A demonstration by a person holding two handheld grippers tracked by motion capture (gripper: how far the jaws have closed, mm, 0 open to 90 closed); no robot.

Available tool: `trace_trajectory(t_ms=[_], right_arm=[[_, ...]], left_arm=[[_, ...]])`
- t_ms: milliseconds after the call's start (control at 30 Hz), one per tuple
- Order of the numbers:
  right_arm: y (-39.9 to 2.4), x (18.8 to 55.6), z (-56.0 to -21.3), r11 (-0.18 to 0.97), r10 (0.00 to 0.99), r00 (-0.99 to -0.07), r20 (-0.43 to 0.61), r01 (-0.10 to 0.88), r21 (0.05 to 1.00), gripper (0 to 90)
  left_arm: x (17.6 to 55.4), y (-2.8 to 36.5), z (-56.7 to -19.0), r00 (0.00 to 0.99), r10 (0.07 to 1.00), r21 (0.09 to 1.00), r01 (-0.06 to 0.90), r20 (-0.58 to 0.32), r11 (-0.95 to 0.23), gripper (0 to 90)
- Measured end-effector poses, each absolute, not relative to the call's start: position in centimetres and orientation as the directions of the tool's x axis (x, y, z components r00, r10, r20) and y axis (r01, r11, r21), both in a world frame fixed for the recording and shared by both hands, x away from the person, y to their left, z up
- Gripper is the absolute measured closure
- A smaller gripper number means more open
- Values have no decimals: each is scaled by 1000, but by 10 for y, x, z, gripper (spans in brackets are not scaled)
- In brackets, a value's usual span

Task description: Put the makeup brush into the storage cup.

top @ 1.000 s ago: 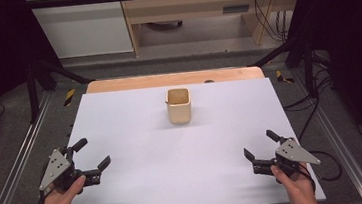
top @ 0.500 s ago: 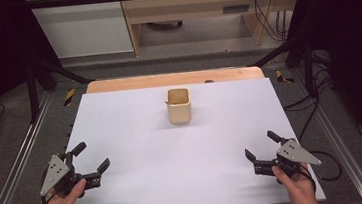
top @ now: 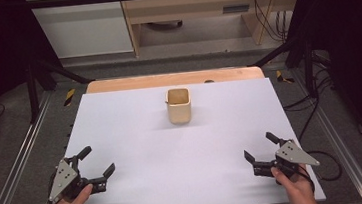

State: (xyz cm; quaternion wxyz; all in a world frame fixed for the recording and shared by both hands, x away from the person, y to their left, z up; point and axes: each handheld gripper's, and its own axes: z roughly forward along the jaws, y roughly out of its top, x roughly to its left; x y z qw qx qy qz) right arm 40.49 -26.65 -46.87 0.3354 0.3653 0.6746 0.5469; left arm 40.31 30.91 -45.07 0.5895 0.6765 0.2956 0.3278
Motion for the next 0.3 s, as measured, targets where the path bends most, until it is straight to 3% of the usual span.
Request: trace_trajectory(t_ms=[300], right_arm=[[-265,410,-471,141,880,-472,-53,153,978,22]], left_arm=[[404,309,-451,601,795,993,19,84,-119,18]])
